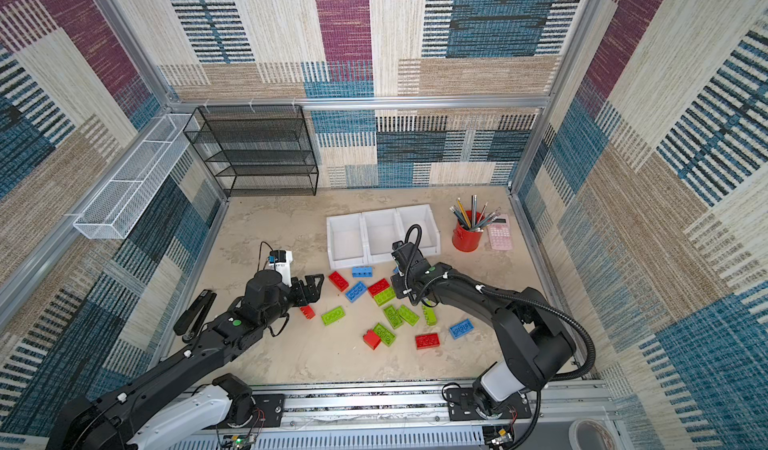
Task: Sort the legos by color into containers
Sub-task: 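Carry the red brick with the right gripper into the compartment nearest the pencil cup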
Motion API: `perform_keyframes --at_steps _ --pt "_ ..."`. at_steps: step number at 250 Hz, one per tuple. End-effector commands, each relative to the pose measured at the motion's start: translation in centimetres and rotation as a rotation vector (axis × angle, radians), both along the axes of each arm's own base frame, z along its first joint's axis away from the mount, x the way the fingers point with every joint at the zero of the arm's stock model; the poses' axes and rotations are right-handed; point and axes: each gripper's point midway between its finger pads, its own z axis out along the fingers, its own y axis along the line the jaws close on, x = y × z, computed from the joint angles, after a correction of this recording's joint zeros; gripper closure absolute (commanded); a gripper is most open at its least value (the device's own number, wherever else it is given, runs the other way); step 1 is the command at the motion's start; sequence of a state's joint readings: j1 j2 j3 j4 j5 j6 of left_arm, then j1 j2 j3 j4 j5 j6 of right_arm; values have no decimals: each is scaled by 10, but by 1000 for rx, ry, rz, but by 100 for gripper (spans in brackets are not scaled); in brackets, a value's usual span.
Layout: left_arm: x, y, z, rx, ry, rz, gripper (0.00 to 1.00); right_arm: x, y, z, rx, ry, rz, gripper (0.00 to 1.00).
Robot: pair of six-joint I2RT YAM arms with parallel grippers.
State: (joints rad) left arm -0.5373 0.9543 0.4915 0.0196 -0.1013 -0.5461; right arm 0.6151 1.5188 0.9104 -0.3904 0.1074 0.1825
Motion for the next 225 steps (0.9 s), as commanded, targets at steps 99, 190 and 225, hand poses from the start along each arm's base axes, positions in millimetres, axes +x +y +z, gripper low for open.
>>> perform_keyframes --at_steps 99,190,225 --pt "2 3 4 11 -37 7 9 89 -29 84 46 -167 -131 82" --pt "4 12 5 29 -39 60 1 163 -61 74 96 -172 -214 81" --pt "4 18 10 25 -74 81 1 178 -64 64 115 -166 -222 81"
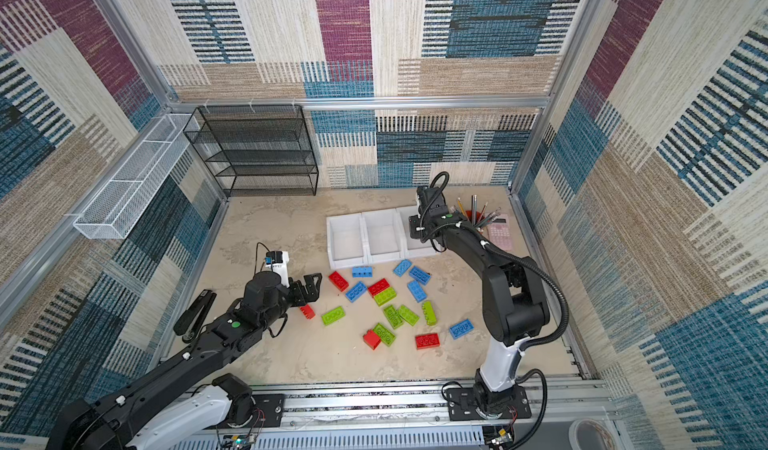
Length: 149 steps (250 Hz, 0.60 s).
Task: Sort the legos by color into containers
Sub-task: 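Carry the red brick with the right gripper into the compartment nearest the pencil cup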
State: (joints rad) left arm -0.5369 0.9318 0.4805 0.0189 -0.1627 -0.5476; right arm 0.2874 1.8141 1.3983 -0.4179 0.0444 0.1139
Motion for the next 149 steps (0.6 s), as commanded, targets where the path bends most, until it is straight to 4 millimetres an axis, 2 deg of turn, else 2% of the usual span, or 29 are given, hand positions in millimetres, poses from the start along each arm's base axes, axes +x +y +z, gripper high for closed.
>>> perform_keyframes --at_steps 1,29,43,55,75,106,132,149 --pt "2 7 8 3 -50 28 0 16 3 1 33 -30 14 81" --pt "0 8 14 -42 -112 30 1 21 2 -7 41 -25 13 77" --pt "0 10 16 -71 -146 43 1 23 2 -10 44 -25 11 70" --pt "1 14 16 -95 -157 78 1 23 2 -10 51 -28 11 59" --pt "2 17 17 -120 -145 107 1 24 2 -8 63 -40 7 52" --pt "1 13 14 -49 -46 85 1 24 6 4 89 -67 15 44" --pt "3 11 11 26 22 63 1 19 9 21 118 -106 31 38" --pt "2 11 7 48 75 62 1 11 13 36 144 -139 65 19"
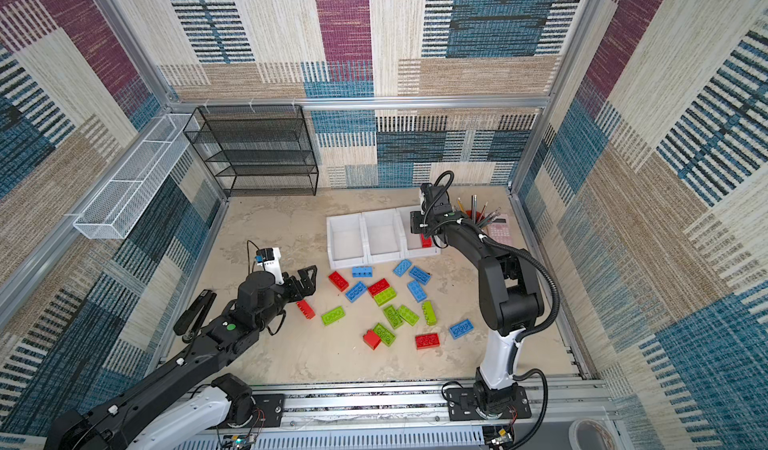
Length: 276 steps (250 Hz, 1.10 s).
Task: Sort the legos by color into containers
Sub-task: 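Carry the red brick with the right gripper into the compartment nearest the pencil cup, then lower the left gripper onto a red brick while the right gripper withdraws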
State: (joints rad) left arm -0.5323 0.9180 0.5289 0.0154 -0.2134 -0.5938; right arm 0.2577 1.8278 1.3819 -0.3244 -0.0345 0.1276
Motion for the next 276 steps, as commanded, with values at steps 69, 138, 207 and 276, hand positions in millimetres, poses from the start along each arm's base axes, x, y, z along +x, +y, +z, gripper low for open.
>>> perform_keyframes --at_steps 69,138,207,276 --pt "-30 19 -30 136 407 79 1 -62 0 81 222 -280 11 1" --pt "-51 31 -38 169 519 112 1 -107 -8 84 363 -255 -55 1" --pt "-61 26 -70 128 611 127 1 -154 -8 70 538 -332 -33 1" --pt "-54 29 -96 124 689 244 1 -160 -4 28 559 -281 -27 1"
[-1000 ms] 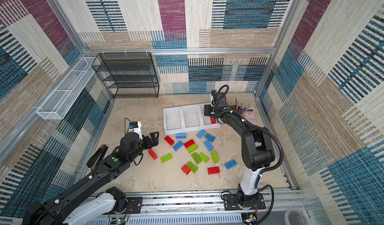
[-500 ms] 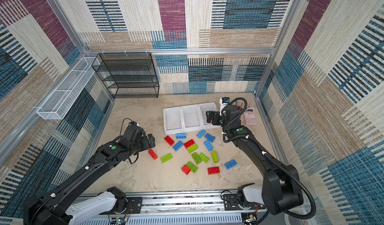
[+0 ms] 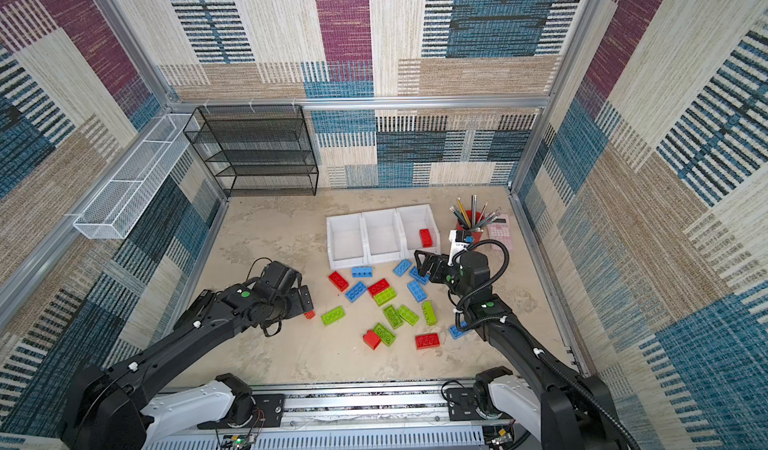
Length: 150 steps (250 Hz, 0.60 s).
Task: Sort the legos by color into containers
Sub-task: 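Lower the left gripper onto a red brick while the right gripper withdraws, then close the left gripper on the red brick and lift it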
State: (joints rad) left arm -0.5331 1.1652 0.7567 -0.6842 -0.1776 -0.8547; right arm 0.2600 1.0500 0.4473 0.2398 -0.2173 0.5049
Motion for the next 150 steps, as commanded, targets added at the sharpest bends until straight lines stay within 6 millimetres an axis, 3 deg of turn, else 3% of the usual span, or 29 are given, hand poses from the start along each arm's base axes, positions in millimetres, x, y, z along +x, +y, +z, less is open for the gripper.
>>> perform_keyframes --at_steps 1,94,136,150 --pt "7 1 -6 -7 6 89 1 3 6 7 66 -49 16 1" --pt "27 -22 -45 24 164 102 6 0 14 -1 97 -48 51 1" --pt "30 -27 -57 17 191 112 21 -1 15 2 92 -60 50 1" --pt "31 -28 -59 16 192 113 33 -2 16 2 90 -59 51 1"
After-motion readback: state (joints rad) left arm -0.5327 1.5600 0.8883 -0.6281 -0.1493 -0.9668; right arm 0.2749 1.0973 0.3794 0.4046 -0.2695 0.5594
